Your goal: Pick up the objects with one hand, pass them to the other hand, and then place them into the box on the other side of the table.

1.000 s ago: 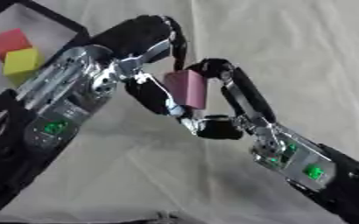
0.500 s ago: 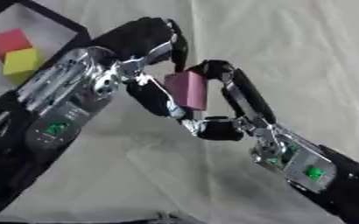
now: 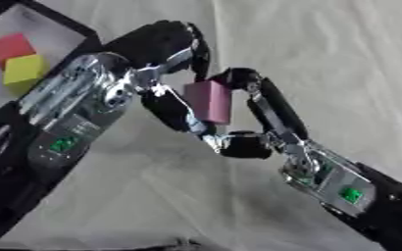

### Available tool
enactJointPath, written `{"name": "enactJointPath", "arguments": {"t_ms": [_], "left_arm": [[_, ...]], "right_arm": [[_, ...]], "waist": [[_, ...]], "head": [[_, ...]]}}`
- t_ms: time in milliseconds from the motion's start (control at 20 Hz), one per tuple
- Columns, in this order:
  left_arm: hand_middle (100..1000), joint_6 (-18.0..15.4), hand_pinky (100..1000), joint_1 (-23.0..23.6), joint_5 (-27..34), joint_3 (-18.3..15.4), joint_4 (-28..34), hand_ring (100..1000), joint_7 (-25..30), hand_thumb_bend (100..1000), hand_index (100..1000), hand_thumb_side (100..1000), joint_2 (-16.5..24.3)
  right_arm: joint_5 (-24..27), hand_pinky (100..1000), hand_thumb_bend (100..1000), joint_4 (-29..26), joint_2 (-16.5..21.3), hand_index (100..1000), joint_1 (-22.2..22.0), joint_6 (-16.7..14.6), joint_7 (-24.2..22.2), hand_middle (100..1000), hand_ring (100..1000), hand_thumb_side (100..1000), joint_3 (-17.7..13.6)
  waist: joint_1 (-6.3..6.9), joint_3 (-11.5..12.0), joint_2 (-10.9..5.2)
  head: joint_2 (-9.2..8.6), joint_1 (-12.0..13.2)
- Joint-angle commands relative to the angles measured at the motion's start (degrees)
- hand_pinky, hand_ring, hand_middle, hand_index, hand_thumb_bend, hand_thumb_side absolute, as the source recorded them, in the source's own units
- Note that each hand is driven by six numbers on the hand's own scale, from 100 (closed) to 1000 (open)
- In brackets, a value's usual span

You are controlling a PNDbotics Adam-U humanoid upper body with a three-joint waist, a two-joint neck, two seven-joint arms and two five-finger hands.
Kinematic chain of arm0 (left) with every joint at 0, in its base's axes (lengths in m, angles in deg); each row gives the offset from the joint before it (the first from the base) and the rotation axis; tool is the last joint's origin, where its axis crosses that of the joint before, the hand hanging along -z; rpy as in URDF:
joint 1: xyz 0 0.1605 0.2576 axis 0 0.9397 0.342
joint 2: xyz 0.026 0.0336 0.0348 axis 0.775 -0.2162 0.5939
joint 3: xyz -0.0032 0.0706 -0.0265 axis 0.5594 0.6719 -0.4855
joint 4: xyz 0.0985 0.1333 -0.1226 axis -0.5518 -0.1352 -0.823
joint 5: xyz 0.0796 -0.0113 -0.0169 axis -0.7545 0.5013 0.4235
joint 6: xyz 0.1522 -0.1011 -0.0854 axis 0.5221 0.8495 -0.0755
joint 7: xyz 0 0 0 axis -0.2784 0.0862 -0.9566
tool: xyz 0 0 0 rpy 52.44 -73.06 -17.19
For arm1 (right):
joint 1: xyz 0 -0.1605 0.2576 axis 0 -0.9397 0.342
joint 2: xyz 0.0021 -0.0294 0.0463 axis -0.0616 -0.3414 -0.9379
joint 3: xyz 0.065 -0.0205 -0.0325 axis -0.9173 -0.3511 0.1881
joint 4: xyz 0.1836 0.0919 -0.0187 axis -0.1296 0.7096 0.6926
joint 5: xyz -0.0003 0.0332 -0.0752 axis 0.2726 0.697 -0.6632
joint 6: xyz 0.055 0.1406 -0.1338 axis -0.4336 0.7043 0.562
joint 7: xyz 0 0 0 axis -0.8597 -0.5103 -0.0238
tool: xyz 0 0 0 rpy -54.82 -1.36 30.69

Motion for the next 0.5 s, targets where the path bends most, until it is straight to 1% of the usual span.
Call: {"name": "enactJointPath", "arguments": {"t_ms": [50,100,200,400,450,500], "left_arm": [[543,0.0,749,-0.5,-1.5,-0.4,-0.7,607,1.3,476,542,100,2.3],[538,0.0,749,-0.5,-1.5,-0.4,-0.5,607,1.7,463,537,100,2.3],[525,0.1,747,-0.5,-1.6,-0.5,-0.3,602,2.2,401,502,100,2.4],[517,0.6,746,-0.4,-1.4,-0.6,-0.3,598,2.1,375,465,100,2.4],[516,0.7,747,-0.4,-1.3,-0.5,-0.3,597,2.1,382,458,100,2.3],[516,0.8,747,-0.4,-1.2,-0.5,-0.3,597,2.1,384,458,100,2.3]], "right_arm": [[-0.4,718,194,-2.4,0.0,509,0.5,-0.7,-0.2,531,690,100,0.1],[-0.4,718,200,-2.4,0.0,510,0.5,-0.7,-0.2,532,690,100,0.1],[-0.4,716,249,-2.4,0.1,515,0.4,-0.6,-0.2,534,693,100,0.1],[-0.6,720,334,-2.4,0.1,521,0.3,-0.6,-0.3,539,697,100,0.2],[-0.7,720,376,-2.4,0.1,525,0.3,-0.6,-0.3,542,700,100,0.2],[-0.9,720,379,-2.4,0.1,525,0.3,-0.6,-0.4,542,701,100,0.2]], "waist": [[0.03,0.0,-0.9],[0.04,0.0,-0.91],[0.06,0.0,-0.92],[0.08,0.0,-0.93],[0.08,0.0,-0.94],[0.08,0.0,-0.94]], "head": [[-0.09,-0.1],[-0.09,-0.1],[-0.09,-0.1],[-0.09,-0.2],[-0.09,-0.2],[-0.09,-0.2]]}}
